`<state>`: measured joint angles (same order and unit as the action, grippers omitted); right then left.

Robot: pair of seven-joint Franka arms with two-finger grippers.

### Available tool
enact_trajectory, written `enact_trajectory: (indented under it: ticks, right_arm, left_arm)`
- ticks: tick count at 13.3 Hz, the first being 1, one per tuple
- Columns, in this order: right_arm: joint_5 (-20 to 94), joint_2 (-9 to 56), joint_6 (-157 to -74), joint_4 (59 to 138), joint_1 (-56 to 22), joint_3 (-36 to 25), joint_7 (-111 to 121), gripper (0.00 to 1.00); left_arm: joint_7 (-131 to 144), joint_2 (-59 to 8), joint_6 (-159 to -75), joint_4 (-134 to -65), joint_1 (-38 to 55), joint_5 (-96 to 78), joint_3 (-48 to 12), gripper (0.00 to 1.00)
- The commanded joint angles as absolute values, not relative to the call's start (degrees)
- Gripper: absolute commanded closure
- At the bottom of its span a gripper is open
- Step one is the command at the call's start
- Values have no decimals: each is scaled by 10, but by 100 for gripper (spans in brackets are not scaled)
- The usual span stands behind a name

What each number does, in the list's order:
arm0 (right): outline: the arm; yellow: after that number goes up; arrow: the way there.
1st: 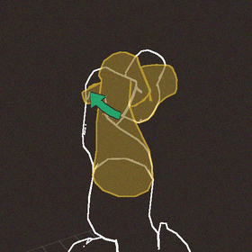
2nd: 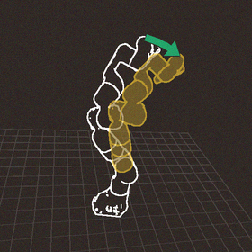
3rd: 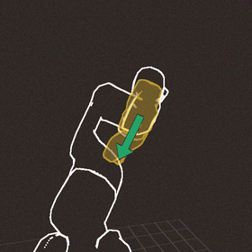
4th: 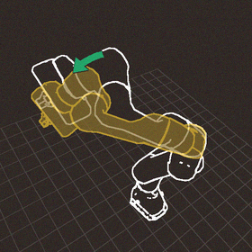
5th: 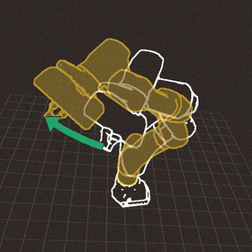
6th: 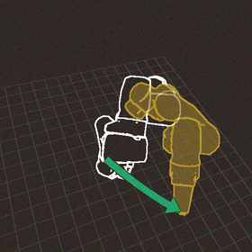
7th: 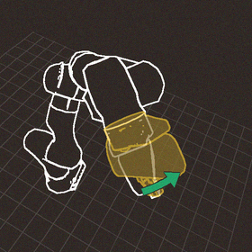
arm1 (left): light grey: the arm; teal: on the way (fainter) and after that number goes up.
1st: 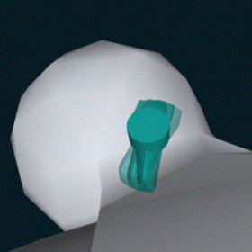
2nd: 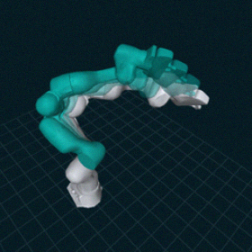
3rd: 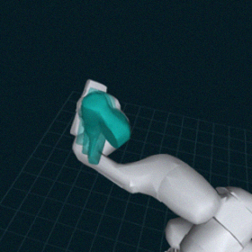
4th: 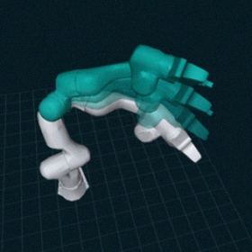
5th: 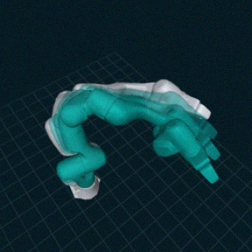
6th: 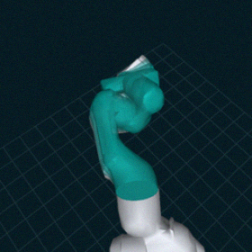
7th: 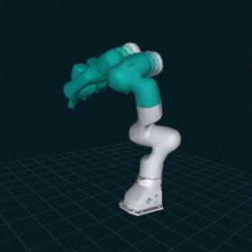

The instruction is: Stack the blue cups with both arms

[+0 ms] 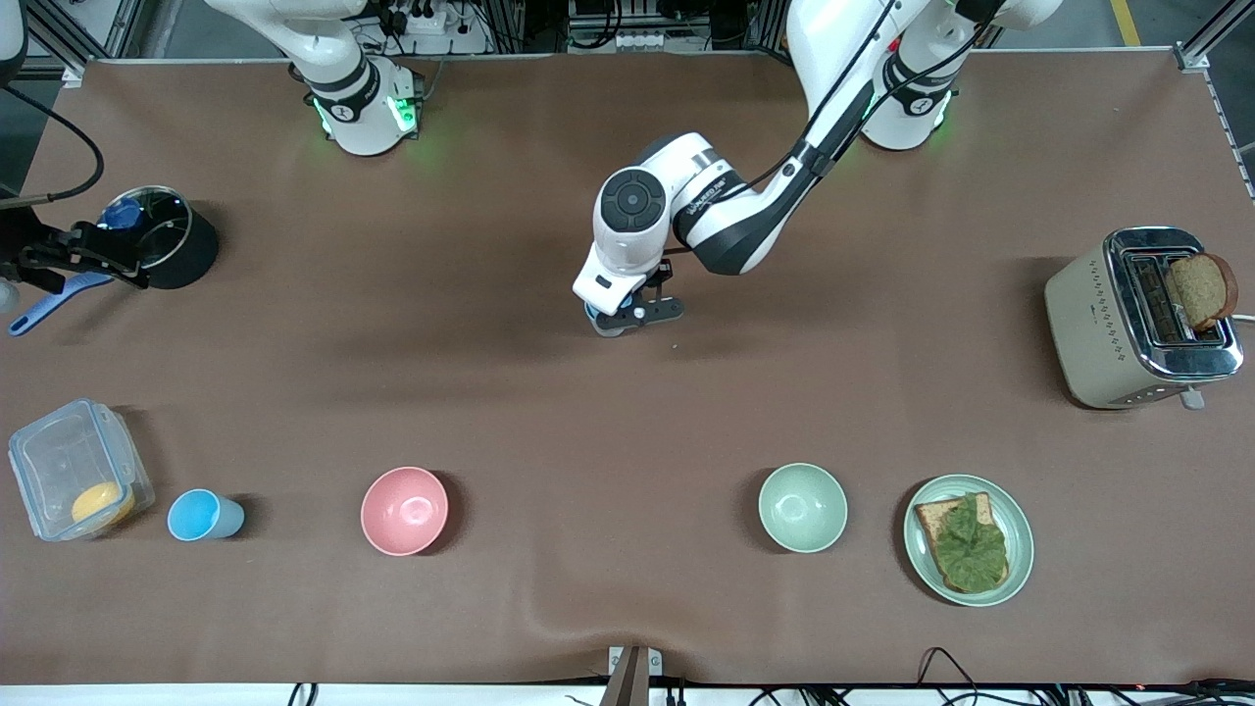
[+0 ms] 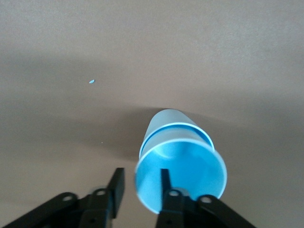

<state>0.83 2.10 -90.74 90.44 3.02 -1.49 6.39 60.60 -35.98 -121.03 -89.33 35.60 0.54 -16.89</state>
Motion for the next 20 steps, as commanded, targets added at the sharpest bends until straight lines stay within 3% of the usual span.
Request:
enact_trajectory:
  ticks: [1, 4, 10, 20]
  right_arm:
    - [11, 29, -897, 888, 28, -11, 31, 0]
    - [11, 29, -900, 887, 22, -11, 29, 0]
    - [11, 29, -900, 887, 22, -11, 29, 0]
    - [11, 28, -904, 886, 18, -10, 29, 0]
  left_arm:
    - [619, -320, -1206, -895, 349, 25, -163, 0]
    - [619, -252, -1182, -890, 309, 25, -161, 0]
    - [607, -129, -1029, -886, 200, 119, -145, 0]
    - [323, -49, -954, -878, 18, 69, -142, 0]
